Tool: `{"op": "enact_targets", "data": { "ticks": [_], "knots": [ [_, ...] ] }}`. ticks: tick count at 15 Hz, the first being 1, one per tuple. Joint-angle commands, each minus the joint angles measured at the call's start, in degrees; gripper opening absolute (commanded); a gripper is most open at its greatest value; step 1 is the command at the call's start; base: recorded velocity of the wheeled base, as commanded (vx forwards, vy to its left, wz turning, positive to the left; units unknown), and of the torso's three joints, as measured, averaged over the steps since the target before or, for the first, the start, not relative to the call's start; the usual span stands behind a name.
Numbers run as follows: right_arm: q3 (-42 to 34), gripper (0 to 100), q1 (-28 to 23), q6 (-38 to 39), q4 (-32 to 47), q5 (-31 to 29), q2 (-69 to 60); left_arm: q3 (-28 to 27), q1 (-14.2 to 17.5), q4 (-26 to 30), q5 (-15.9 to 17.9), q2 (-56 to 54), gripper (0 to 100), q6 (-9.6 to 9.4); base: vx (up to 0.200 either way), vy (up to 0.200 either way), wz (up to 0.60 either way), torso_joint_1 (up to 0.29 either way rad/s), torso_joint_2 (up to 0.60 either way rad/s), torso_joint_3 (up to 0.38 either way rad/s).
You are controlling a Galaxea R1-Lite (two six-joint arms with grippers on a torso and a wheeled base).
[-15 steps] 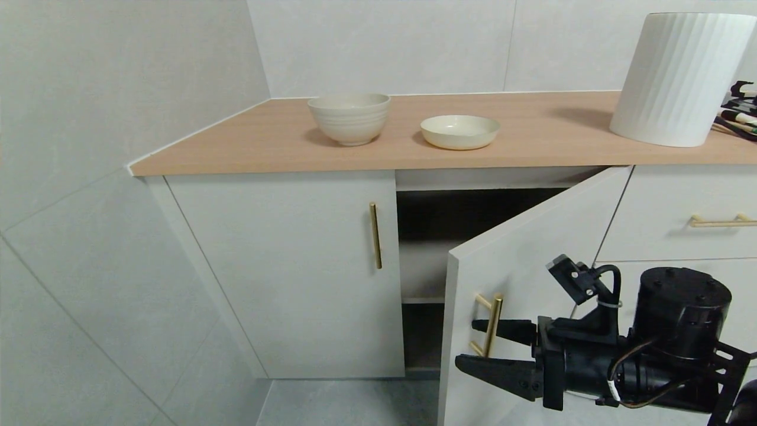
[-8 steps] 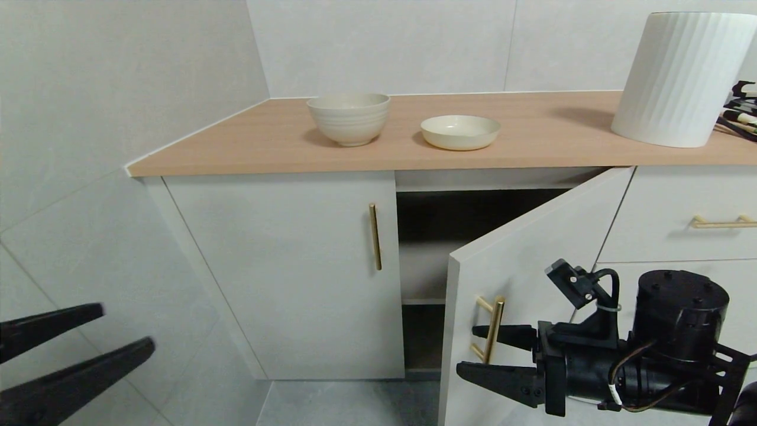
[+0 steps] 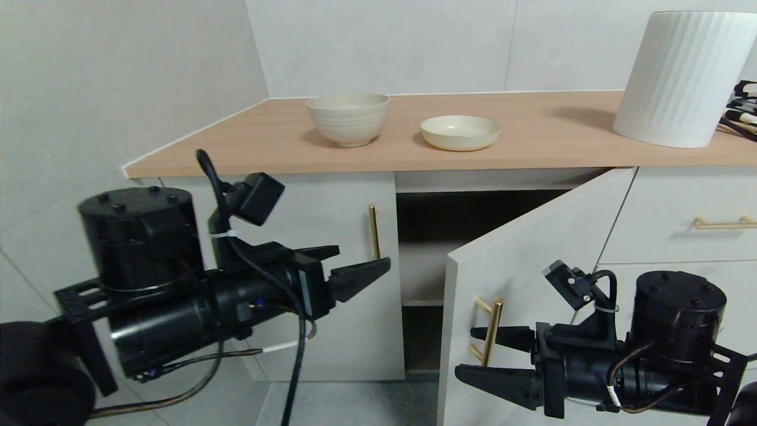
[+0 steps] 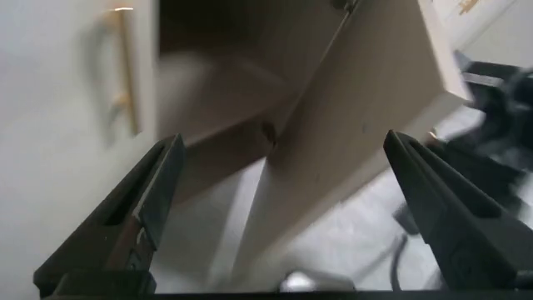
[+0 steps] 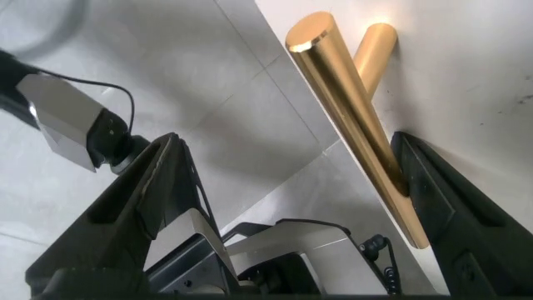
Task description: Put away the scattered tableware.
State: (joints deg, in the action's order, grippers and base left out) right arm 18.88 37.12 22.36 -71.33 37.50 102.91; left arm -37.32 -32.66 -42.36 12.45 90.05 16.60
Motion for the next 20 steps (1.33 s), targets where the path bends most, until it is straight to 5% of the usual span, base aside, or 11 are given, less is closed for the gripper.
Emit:
{"op": "enact_targets", "data": {
  "ticks": [1,2,9,13,20],
  "knots": [
    [0.0,100,0.0,0.0,-0.1,-0.2,0.4,2.4,-4.3,-7.1,-2.9,9.7,100,0.18,0.0,0.0,0.0,0.0,0.0,0.0],
    [0.0,100,0.0,0.0,-0.1,-0.2,0.5,3.0,-4.6,-9.4,-3.1,10.7,0,0.18,0.0,0.0,0.0,0.0,0.0,0.0],
    [0.0,100,0.0,0.0,-0.4,-0.3,0.5,0.6,-5.1,-17.5,-3.8,19.5,0,1.85,0.0,0.0,0.0,0.0,0.0,0.0],
    [-0.1,100,0.0,-2.4,-0.3,-0.6,0.6,-0.5,-6.4,-29.0,-0.8,28.2,0,3.7,0.0,0.0,0.0,0.0,0.0,0.0],
    [-1.1,100,-0.9,-2.7,-0.4,-5.2,-0.6,-2.6,-8.7,-30.9,5.4,31.1,0,3.7,0.0,0.0,0.0,0.0,0.0,0.0]
  ]
}}
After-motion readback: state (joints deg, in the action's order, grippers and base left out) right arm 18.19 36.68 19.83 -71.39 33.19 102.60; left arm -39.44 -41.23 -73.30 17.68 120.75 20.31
